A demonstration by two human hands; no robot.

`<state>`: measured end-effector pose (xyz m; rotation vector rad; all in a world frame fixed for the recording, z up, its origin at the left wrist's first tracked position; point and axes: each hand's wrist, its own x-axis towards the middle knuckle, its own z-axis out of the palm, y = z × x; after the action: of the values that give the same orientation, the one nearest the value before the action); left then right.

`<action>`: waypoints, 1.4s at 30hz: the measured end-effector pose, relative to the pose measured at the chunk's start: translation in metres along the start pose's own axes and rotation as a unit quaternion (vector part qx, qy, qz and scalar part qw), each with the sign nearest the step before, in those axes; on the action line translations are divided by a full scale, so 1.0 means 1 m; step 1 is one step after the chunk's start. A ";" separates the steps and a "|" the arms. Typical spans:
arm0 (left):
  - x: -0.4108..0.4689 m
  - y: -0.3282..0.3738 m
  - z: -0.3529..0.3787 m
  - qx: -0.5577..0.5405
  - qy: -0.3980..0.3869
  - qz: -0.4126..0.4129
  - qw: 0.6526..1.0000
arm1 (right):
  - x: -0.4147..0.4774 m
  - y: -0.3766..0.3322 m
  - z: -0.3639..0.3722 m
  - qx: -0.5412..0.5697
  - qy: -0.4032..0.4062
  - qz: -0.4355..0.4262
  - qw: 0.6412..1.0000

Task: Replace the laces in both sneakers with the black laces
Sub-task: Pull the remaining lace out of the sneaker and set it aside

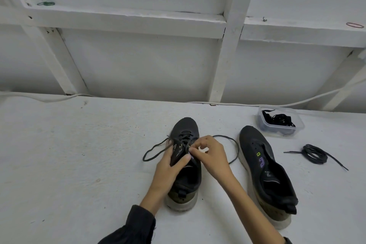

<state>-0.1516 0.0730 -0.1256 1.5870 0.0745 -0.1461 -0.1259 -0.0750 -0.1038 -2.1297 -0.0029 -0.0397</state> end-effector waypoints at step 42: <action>0.006 -0.008 -0.006 0.111 -0.016 0.017 0.994 | 0.033 0.001 -0.028 0.172 -0.119 0.072 0.975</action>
<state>-0.1466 0.0787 -0.1341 1.8052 0.0054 -0.1580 -0.0938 -0.0999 -0.0890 -1.7711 0.0035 0.2822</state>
